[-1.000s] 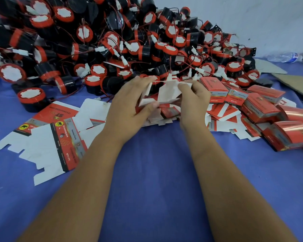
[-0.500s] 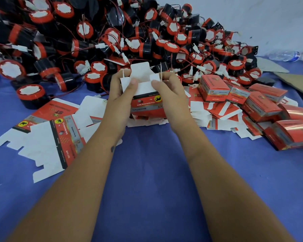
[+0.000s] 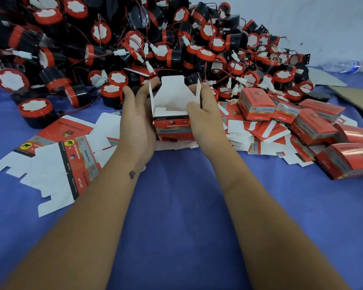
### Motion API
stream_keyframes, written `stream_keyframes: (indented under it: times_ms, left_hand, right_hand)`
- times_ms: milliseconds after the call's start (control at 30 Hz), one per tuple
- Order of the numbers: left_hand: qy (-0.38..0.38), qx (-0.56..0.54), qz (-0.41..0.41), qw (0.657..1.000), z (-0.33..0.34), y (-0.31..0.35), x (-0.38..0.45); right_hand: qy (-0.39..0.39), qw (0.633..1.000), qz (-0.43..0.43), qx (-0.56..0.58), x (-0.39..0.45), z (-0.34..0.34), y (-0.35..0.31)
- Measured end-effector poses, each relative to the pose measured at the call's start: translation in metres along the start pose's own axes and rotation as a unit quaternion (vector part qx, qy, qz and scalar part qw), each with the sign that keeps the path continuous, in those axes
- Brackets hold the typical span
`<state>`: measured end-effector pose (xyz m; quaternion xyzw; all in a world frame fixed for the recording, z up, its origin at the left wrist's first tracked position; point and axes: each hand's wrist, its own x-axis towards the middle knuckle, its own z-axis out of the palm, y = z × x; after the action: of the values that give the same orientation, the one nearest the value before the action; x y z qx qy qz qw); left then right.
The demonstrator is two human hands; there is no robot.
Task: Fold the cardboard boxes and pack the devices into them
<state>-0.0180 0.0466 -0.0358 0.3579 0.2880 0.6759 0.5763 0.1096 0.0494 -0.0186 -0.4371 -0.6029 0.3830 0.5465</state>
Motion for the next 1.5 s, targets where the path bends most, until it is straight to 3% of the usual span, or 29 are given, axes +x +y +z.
stream_keyframes:
  times_ms: [333,467,567,833,1033,1233,1333,1500]
  left_hand:
    - [-0.017,0.148,0.031,0.988,-0.0012,-0.0061,-0.0024]
    - [0.012,0.167,0.026,0.986,-0.0007,-0.006,-0.0013]
    - [0.023,0.171,0.024,0.985,-0.0001,-0.0051,-0.0017]
    - [0.025,0.17,0.019,0.985,-0.0004,-0.0058,-0.0014]
    - [0.002,0.176,0.065,0.982,0.0017,-0.0053,-0.0047]
    - [-0.004,0.124,-0.042,0.991,0.0005,-0.0038,-0.0063]
    - [-0.002,0.201,0.034,0.979,0.0004,-0.0053,-0.007]
    - [0.001,0.206,0.059,0.977,0.0009,-0.0055,-0.0073]
  right_hand:
    - [-0.009,1.0,-0.011,0.01,0.0003,-0.0012,0.0033]
    - [-0.045,0.985,0.06,0.153,0.0012,-0.0028,0.0067]
    - [-0.022,0.97,0.102,0.221,0.0044,-0.0058,0.0061]
    - [-0.045,0.977,0.081,0.19,0.006,-0.0097,0.0081]
    - [-0.051,0.988,0.053,0.137,0.0029,-0.0049,0.0058]
    - [-0.02,0.993,0.044,0.112,0.0017,-0.0068,0.0011]
    - [-0.039,0.995,0.037,0.087,0.0015,-0.0091,0.0003]
    - [-0.04,0.998,0.04,0.041,0.0024,-0.0061,0.0008]
